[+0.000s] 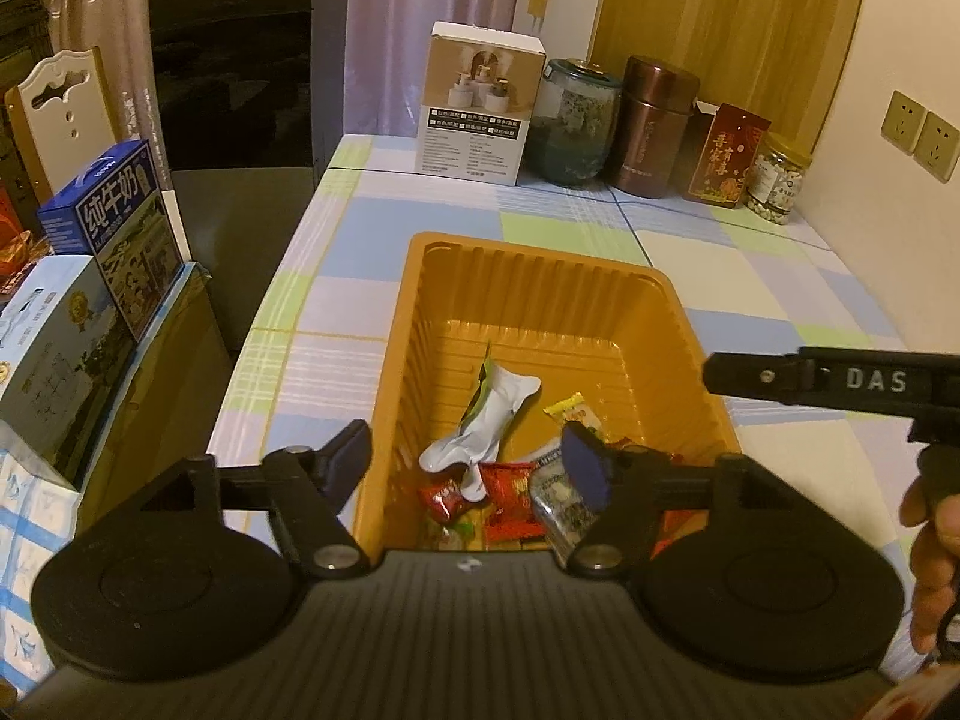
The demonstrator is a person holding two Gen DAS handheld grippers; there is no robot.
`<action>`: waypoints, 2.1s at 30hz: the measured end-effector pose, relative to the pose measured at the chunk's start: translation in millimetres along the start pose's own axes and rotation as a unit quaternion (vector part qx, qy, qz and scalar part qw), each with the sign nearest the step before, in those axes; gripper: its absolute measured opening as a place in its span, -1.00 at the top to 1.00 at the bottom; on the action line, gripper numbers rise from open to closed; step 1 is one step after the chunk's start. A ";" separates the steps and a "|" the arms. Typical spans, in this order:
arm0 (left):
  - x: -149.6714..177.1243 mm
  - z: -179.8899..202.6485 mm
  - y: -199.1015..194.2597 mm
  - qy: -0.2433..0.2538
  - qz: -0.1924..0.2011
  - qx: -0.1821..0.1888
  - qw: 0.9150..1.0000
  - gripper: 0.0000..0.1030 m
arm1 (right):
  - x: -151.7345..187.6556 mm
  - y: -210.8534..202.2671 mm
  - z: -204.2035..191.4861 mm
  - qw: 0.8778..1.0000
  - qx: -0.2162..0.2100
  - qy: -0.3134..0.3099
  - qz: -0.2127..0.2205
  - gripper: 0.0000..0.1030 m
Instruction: Organize snacks
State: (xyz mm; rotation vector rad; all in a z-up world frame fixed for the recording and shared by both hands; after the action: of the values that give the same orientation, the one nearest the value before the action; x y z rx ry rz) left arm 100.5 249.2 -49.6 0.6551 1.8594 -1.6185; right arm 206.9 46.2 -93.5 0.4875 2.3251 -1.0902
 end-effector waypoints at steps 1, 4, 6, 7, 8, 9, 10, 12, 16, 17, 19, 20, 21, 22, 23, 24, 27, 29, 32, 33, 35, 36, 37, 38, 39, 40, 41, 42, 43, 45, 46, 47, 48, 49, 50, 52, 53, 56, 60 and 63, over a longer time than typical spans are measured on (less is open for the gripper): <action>1.0 0.8 -3.5 -0.002 0.001 0.001 1.000 -0.42 | 1.9 -4.9 1.1 1.000 0.004 0.002 0.001 -0.18; 4.6 4.2 -16.0 -0.007 0.005 0.000 1.000 -0.59 | 9.5 -20.7 3.7 1.000 0.016 0.003 0.004 -0.25; 7.1 7.9 -25.1 -0.006 0.007 0.003 1.000 -0.73 | 14.5 -31.6 4.4 1.000 0.022 0.002 0.006 -0.30; 8.2 9.5 -29.9 -0.007 0.009 0.004 1.000 -0.76 | 16.5 -36.8 4.2 1.000 0.023 0.002 0.008 -0.31; 9.2 11.0 -35.3 -0.008 0.011 0.004 1.000 -0.81 | 18.4 -42.1 4.3 1.000 0.024 0.004 0.010 -0.33; 9.8 12.6 -40.4 -0.008 0.013 0.004 1.000 -0.85 | 20.3 -47.5 4.5 1.000 0.026 0.006 0.012 -0.38; 10.8 14.4 -45.7 -0.007 0.014 0.005 1.000 -0.87 | 22.6 -53.3 4.4 0.999 0.028 0.008 0.014 -0.41; 12.5 17.5 -55.7 -0.007 0.016 0.003 1.000 -0.92 | 27.1 -64.3 4.7 0.999 0.029 0.008 0.014 -0.51; 19.6 23.2 -74.6 -0.009 0.020 0.001 1.000 -0.99 | 37.1 -84.1 2.2 0.999 0.034 -0.001 0.011 -0.55; 21.8 25.2 -78.9 -0.009 0.020 0.000 1.000 -0.99 | 40.3 -89.1 1.8 0.999 0.037 -0.005 0.010 -0.57; 26.7 29.3 -86.7 -0.009 0.020 0.002 1.000 -0.99 | 47.2 -98.2 1.6 0.999 0.043 -0.015 0.009 -0.58; 29.6 31.3 -90.8 -0.009 0.019 0.004 1.000 -0.99 | 50.9 -103.1 1.4 0.999 0.045 -0.020 0.009 -0.59; 32.6 33.1 -94.7 -0.009 0.017 0.005 1.000 -0.99 | 55.0 -107.3 1.6 0.999 0.048 -0.023 0.009 -0.60; 35.5 35.2 -98.4 -0.009 0.018 0.005 1.000 -0.99 | 58.8 -111.2 2.1 0.998 0.051 -0.024 0.009 -0.60; 38.6 37.5 -102.7 -0.008 0.019 0.004 1.000 -0.99 | 62.7 -115.5 2.6 0.998 0.053 -0.025 0.008 -0.60; 42.0 38.9 -107.3 -0.008 0.020 0.004 1.000 -0.99 | 66.5 -119.6 3.3 0.998 0.054 -0.026 0.007 -0.60; 48.4 45.0 -119.1 -0.007 0.017 0.003 1.000 -0.99 | 77.2 -131.6 5.0 0.998 0.058 -0.026 0.008 -0.61; 51.9 49.4 -128.7 -0.005 0.014 0.006 1.000 -0.99 | 83.5 -140.6 5.6 0.998 0.060 -0.027 0.009 -0.61; 56.9 55.9 -143.1 0.000 0.012 -0.004 1.000 -0.99 | 92.8 -154.0 5.2 0.997 0.065 -0.032 0.012 -0.61; 58.0 58.3 -147.0 0.001 0.012 -0.009 1.000 -0.99 | 95.7 -158.6 5.2 0.997 0.066 -0.031 0.013 -0.61; 60.6 62.9 -153.9 0.003 0.009 -0.014 1.000 -0.99 | 101.0 -167.0 5.3 0.997 0.067 -0.032 0.016 -0.61; 61.4 65.6 -156.9 0.005 0.008 -0.014 1.000 -0.99 | 103.3 -170.6 5.0 0.997 0.068 -0.032 0.018 -0.61; 62.3 68.4 -160.3 0.008 0.008 -0.014 1.000 -0.99 | 106.0 -175.0 4.6 0.997 0.068 -0.033 0.019 -0.61; 63.2 70.6 -163.2 0.010 0.008 -0.015 1.000 -0.99 | 107.2 -178.0 4.1 0.997 0.067 -0.035 0.020 -0.61; 64.0 73.0 -166.4 0.011 0.008 -0.015 1.000 -0.99 | 109.6 -181.7 3.5 0.997 0.068 -0.036 0.021 -0.61; 65.2 74.7 -169.7 0.010 0.010 -0.014 1.000 -0.99 | 111.0 -184.8 3.0 0.997 0.069 -0.038 0.023 -0.61; 66.6 76.7 -173.0 0.009 0.011 -0.013 1.000 -0.99 | 113.2 -188.3 2.5 0.997 0.069 -0.039 0.025 -0.61; 67.2 77.7 -176.0 0.008 0.012 -0.012 1.000 -0.99 | 115.2 -191.2 1.8 0.996 0.069 -0.040 0.026 -0.61; 67.8 79.4 -178.7 0.007 0.013 -0.013 1.000 -0.99 | 117.0 -194.1 0.9 0.996 0.069 -0.041 0.027 -0.61; 68.8 82.7 -183.9 0.010 0.014 -0.018 1.000 -0.99 | 118.6 -199.0 -0.4 0.996 0.070 -0.043 0.030 -0.61; 69.1 84.3 -186.1 0.011 0.015 -0.019 1.000 -0.99 | 119.1 -201.4 -1.2 0.996 0.070 -0.044 0.032 -0.61; 69.5 85.3 -188.1 0.012 0.015 -0.020 1.000 -0.99 | 119.4 -204.0 -2.0 0.996 0.070 -0.045 0.035 -0.61; 69.4 85.8 -189.9 0.012 0.015 -0.019 1.000 -0.99 | 119.8 -207.0 -2.8 0.996 0.070 -0.046 0.038 -0.61; 69.4 86.5 -191.9 0.010 0.015 -0.018 1.000 -0.99 | 120.4 -209.3 -3.4 0.996 0.071 -0.047 0.041 -0.61; 69.2 87.1 -193.8 0.009 0.016 -0.018 1.000 -0.99 | 120.5 -211.9 -4.1 0.995 0.071 -0.048 0.044 -0.61; 69.4 89.1 -197.9 0.008 0.018 -0.022 1.000 -0.99 | 121.2 -217.1 -5.2 0.995 0.072 -0.049 0.050 -0.61; 69.4 90.3 -199.6 0.009 0.019 -0.024 0.999 -0.99 | 121.6 -219.4 -5.6 0.995 0.072 -0.049 0.051 -0.61; 70.1 94.1 -204.8 0.013 0.022 -0.026 0.999 -0.99 | 123.8 -226.4 -7.3 0.995 0.071 -0.050 0.056 -0.61; 73.7 97.1 -212.3 0.012 0.026 -0.024 0.999 -0.99 | 127.6 -235.1 -9.1 0.995 0.069 -0.050 0.061 -0.61; 75.6 98.5 -217.4 0.014 0.031 -0.026 0.999 -0.99 | 129.8 -241.9 -11.0 0.994 0.068 -0.051 0.064 -0.61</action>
State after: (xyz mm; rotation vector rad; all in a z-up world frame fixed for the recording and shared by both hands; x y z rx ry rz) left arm -93.9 119.9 40.9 0.7082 1.8764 -1.5236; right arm -25.7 -80.0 -19.9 0.6097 2.1095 -1.1886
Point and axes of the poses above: each gripper's, at about its wrist camera, not at the fingertips, and y roughly the way its jaws point, z to its right, x to its underside, the point moved 1 cm from there along y, roughly the way its jaws point, and after that the axes turned 12 degrees about y, right-handed, at the moved point
